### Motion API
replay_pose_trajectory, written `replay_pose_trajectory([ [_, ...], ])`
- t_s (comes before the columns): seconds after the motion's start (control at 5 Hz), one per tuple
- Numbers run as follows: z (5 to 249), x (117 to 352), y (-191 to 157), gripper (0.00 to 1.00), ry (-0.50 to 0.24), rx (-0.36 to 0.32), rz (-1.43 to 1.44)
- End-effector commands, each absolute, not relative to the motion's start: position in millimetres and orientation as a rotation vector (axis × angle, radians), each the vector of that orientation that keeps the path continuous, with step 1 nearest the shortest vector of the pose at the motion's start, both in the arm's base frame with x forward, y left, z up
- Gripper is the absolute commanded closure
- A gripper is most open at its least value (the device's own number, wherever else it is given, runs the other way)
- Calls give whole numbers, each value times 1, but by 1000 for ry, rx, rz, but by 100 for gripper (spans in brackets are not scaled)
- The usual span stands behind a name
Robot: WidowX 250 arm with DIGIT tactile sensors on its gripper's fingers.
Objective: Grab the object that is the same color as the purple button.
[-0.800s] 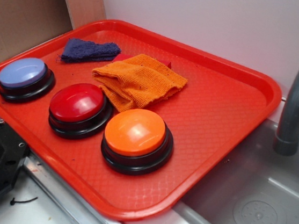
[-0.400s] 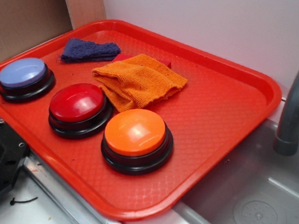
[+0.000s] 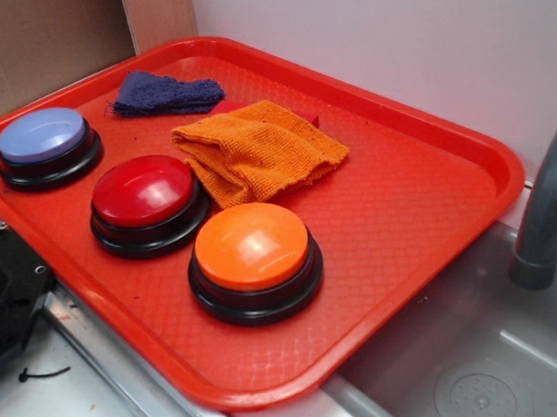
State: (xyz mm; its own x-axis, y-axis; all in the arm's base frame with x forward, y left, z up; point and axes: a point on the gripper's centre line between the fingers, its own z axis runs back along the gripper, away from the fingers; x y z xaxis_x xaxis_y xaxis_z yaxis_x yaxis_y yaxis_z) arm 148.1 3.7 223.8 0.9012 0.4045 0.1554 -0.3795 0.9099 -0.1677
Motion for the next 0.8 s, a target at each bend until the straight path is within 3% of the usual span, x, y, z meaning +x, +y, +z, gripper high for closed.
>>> replay_pose_trajectory([
  [0.0, 182, 200, 47, 0, -327, -53, 875],
  [0.4, 131, 236, 81, 0, -401, -41, 1047],
  [0.6, 93, 250, 104, 0, -373, -46, 1167],
])
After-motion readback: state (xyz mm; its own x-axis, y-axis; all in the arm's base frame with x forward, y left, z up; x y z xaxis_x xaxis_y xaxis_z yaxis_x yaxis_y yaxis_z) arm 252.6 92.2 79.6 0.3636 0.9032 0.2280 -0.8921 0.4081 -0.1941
